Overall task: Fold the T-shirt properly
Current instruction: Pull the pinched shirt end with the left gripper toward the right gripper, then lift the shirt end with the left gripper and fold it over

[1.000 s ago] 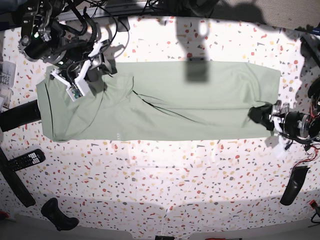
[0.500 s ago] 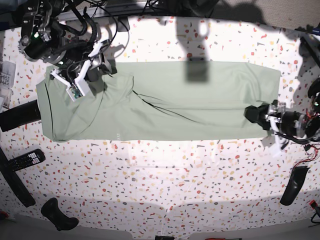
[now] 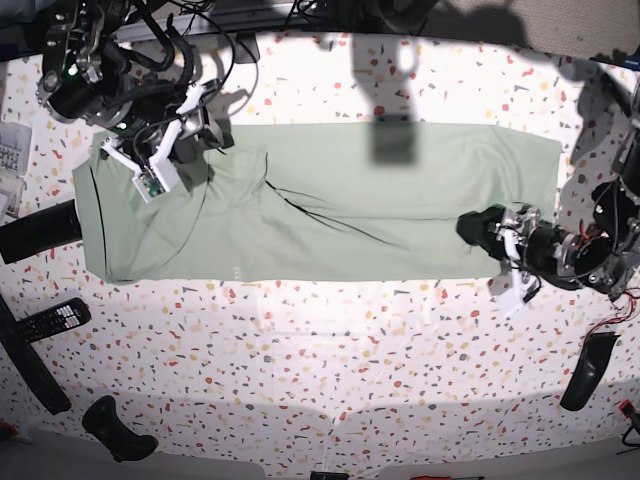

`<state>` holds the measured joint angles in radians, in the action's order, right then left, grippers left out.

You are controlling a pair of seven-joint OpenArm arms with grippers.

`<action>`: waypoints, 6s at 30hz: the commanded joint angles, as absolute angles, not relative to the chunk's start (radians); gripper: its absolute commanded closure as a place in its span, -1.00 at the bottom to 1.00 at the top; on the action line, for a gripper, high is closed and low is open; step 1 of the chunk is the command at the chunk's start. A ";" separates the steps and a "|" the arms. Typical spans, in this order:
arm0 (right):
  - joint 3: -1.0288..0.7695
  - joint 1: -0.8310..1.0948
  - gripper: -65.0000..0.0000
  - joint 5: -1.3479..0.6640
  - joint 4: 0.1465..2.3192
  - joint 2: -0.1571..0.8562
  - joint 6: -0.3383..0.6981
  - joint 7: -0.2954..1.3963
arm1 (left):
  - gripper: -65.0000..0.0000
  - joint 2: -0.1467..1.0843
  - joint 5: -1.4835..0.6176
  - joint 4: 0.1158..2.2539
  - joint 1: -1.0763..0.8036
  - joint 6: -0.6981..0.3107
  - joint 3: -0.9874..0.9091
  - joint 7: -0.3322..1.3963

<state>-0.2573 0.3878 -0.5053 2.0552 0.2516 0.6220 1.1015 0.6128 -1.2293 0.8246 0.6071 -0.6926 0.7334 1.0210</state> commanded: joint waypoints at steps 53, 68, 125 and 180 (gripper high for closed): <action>-0.262 0.383 0.24 -0.535 2.073 0.260 0.630 1.085 | 0.42 0.624 -1.066 0.884 0.629 -0.698 0.726 0.839; -0.262 0.383 0.24 -0.535 2.073 0.260 0.630 1.065 | 1.00 0.624 -1.062 0.884 0.632 -0.698 0.726 0.848; -0.262 0.383 0.24 -0.535 2.073 0.261 0.630 1.062 | 1.00 0.585 -0.966 0.884 0.635 -0.698 0.726 0.931; -0.262 0.311 0.24 -0.535 2.074 0.260 0.629 1.036 | 0.80 0.907 -1.096 1.454 0.351 -0.698 0.726 1.039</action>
<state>-0.2573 0.3183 -0.5217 2.0552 0.2516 0.6235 1.0561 0.8871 -1.0779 1.4425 0.3328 -0.6922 0.7387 1.0504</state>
